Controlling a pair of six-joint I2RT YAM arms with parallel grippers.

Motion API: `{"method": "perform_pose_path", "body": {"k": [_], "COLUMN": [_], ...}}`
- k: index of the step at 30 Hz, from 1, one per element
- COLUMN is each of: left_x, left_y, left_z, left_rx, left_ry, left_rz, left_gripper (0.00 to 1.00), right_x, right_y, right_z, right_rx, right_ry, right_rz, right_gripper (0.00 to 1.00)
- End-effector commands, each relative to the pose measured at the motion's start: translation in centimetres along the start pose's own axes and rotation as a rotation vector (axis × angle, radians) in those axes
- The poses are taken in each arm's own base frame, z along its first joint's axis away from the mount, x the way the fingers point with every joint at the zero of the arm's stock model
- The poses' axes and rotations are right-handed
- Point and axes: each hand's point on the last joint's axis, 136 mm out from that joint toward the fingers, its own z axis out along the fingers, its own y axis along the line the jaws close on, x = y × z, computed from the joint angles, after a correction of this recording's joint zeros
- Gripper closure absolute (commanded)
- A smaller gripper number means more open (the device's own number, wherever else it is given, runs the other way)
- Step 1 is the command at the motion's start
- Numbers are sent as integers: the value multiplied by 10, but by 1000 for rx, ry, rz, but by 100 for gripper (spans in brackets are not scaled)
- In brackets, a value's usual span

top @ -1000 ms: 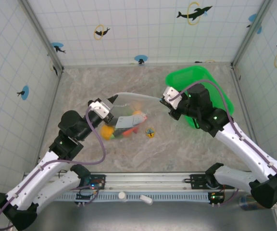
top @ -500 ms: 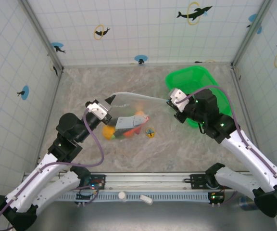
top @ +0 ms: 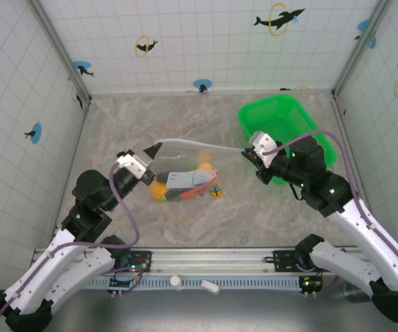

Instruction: Place the food in the zip-top bag and seal the zipper

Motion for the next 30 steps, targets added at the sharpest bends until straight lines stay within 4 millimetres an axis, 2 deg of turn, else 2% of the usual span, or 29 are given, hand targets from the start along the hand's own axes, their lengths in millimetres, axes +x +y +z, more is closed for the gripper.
{"method": "perform_pose_path", "body": {"k": [1, 4, 8, 11, 14, 16, 19, 22, 23, 24, 25, 26, 28, 30], "left_x": [-31, -30, -19, -3, 22, 53, 99, 136, 152, 169, 188, 202, 232, 254], "left_y": [41, 39, 27, 31, 44, 46, 40, 53, 63, 72, 85, 90, 95, 98], "left_z": [-32, -38, -25, -15, -2, 15, 47, 70, 76, 82, 86, 93, 113, 136], "left_rx": [-212, -204, -132, -164, -264, -302, -289, -316, -336, -357, -385, -387, -370, -344], "left_ry": [-106, -101, -39, 10, 86, 199, 345, 395, 407, 420, 446, 466, 510, 537], "left_rz": [-56, -78, -123, -175, -201, -195, -200, -296, -342, -380, -411, -426, -439, -453], "left_gripper": [100, 100, 100, 100, 100, 100, 100, 100, 100, 100, 100, 100, 100, 100], "right_x": [43, 39, 10, -4, 2, 13, 28, 45, 50, 55, 58, 60, 58, 48], "right_y": [-6, 9, 49, 59, 53, 37, -4, -44, -57, -69, -80, -91, -106, -116], "right_z": [-14, -18, -18, -7, 19, 44, 79, 108, 117, 126, 132, 136, 138, 133], "right_rx": [92, 16, -193, -214, -176, -101, 29, 133, 174, 213, 254, 297, 358, 404], "right_ry": [153, 131, 26, -24, 31, 100, 145, 189, 204, 222, 232, 239, 220, 177], "right_rz": [73, 76, 112, 143, 174, 195, 308, 424, 436, 440, 437, 432, 418, 409], "right_gripper": [100, 100, 100, 100, 100, 100, 100, 98, 93, 81, 73, 70, 49, 37]}}
